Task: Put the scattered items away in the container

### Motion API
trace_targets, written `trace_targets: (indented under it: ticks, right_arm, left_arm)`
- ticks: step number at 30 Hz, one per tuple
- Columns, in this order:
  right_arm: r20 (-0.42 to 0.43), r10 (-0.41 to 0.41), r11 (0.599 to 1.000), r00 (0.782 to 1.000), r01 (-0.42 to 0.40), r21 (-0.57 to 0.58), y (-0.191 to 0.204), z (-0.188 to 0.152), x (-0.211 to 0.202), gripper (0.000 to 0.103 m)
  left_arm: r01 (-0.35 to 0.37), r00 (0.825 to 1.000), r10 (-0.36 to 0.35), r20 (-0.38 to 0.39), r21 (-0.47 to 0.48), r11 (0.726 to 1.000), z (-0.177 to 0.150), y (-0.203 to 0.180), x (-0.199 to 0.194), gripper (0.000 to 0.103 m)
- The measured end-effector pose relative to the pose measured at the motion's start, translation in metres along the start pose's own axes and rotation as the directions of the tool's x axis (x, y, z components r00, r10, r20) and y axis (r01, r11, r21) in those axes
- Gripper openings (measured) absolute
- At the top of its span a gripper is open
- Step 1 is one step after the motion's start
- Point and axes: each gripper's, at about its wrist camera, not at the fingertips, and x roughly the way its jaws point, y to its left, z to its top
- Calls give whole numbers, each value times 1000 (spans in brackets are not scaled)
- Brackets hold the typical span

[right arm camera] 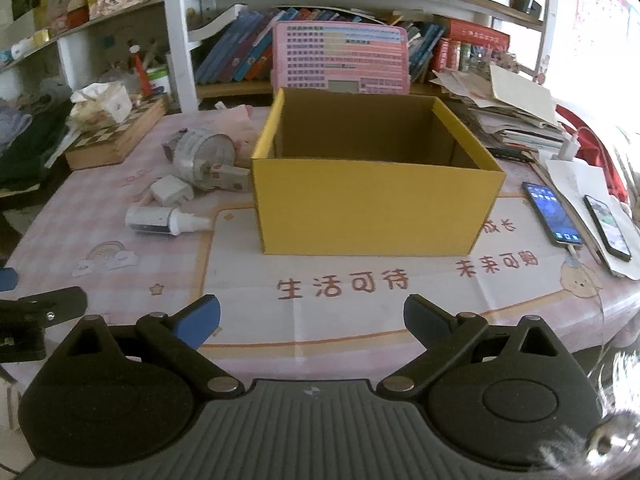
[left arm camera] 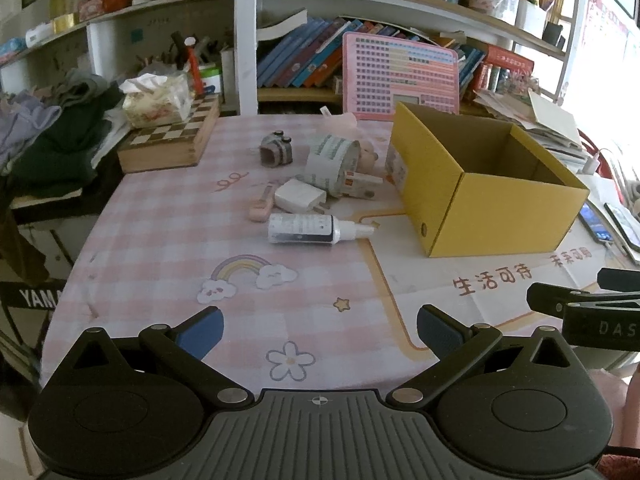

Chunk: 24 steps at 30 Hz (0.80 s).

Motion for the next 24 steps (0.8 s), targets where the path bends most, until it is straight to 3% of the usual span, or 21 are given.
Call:
trace_targets:
  ticks: [24]
  right_arm:
    - [0, 71, 992, 997, -70, -104, 29, 17, 13, 99]
  left_arm:
    - [-15, 1000, 15, 1, 11, 1000, 7, 6, 8, 103]
